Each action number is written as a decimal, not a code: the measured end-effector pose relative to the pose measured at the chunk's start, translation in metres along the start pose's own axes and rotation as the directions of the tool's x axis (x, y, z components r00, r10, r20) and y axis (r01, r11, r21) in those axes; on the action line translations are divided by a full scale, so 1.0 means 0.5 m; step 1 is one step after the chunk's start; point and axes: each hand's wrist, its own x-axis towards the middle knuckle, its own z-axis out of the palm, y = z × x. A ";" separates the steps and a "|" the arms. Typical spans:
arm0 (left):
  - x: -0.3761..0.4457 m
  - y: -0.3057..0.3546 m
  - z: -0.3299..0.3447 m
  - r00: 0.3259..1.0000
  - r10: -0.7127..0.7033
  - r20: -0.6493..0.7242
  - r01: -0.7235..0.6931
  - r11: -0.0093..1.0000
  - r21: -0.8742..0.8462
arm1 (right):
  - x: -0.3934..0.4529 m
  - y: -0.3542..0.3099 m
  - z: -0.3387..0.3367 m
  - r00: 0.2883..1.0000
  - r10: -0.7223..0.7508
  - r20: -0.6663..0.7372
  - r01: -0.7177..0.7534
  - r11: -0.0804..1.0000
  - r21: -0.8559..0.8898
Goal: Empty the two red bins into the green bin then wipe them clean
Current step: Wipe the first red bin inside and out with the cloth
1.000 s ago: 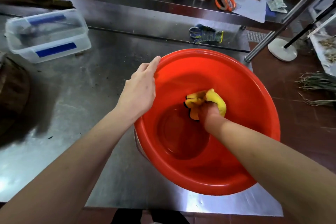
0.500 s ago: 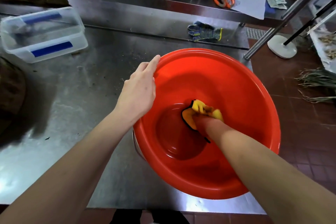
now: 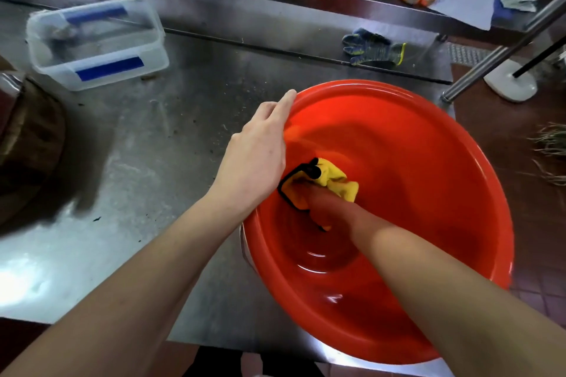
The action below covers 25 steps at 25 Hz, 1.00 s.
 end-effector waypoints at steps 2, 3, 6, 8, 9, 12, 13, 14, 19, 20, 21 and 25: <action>0.008 -0.008 0.003 1.000 -0.006 -0.023 0.006 1.000 -0.009 | 0.009 -0.032 -0.002 0.998 -0.066 0.021 0.067 0.997 -0.041; 0.006 -0.009 0.004 1.000 0.000 -0.022 0.000 1.000 -0.006 | 0.000 -0.049 0.002 0.994 -0.103 0.049 0.105 0.993 -0.051; 0.003 -0.010 0.005 1.000 -0.010 -0.007 0.010 1.000 -0.009 | -0.034 -0.062 0.041 0.945 -0.321 0.063 0.326 0.911 -0.252; 0.006 -0.007 0.002 1.000 -0.013 -0.012 0.013 1.000 -0.019 | -0.058 -0.068 0.059 0.903 -0.403 0.151 0.430 0.861 -0.271; 0.009 -0.008 0.002 1.000 -0.024 -0.010 0.023 0.999 -0.027 | -0.064 -0.066 0.068 0.870 -0.436 0.229 0.487 0.834 -0.261; 0.006 -0.009 0.000 0.999 -0.030 -0.013 0.030 0.999 -0.038 | -0.068 -0.043 0.083 0.835 -0.462 0.298 0.537 0.801 -0.262; 0.006 -0.010 0.001 0.999 -0.040 -0.017 0.039 0.998 -0.041 | -0.063 -0.030 0.077 0.838 -0.475 0.268 0.540 0.788 -0.294; 0.006 -0.010 0.002 0.999 -0.037 -0.012 0.036 0.999 -0.041 | -0.060 -0.020 0.071 0.855 -0.462 0.237 0.519 0.779 -0.353; 0.006 -0.009 0.000 0.999 -0.038 -0.007 0.038 0.998 -0.042 | -0.047 0.008 0.033 0.897 -0.412 0.158 0.430 0.733 -0.528; 0.005 -0.010 0.000 0.999 -0.039 -0.005 0.039 0.998 -0.039 | -0.044 0.014 0.033 0.916 -0.377 0.136 0.391 0.770 -0.504; 0.005 -0.010 0.001 0.999 -0.044 -0.003 0.044 0.998 -0.036 | -0.040 0.021 0.034 0.936 -0.335 0.110 0.346 0.808 -0.477; 0.005 -0.009 -0.001 0.999 -0.050 -0.008 0.050 0.998 -0.040 | -0.014 0.046 0.011 0.992 -0.124 0.036 0.122 0.823 -0.555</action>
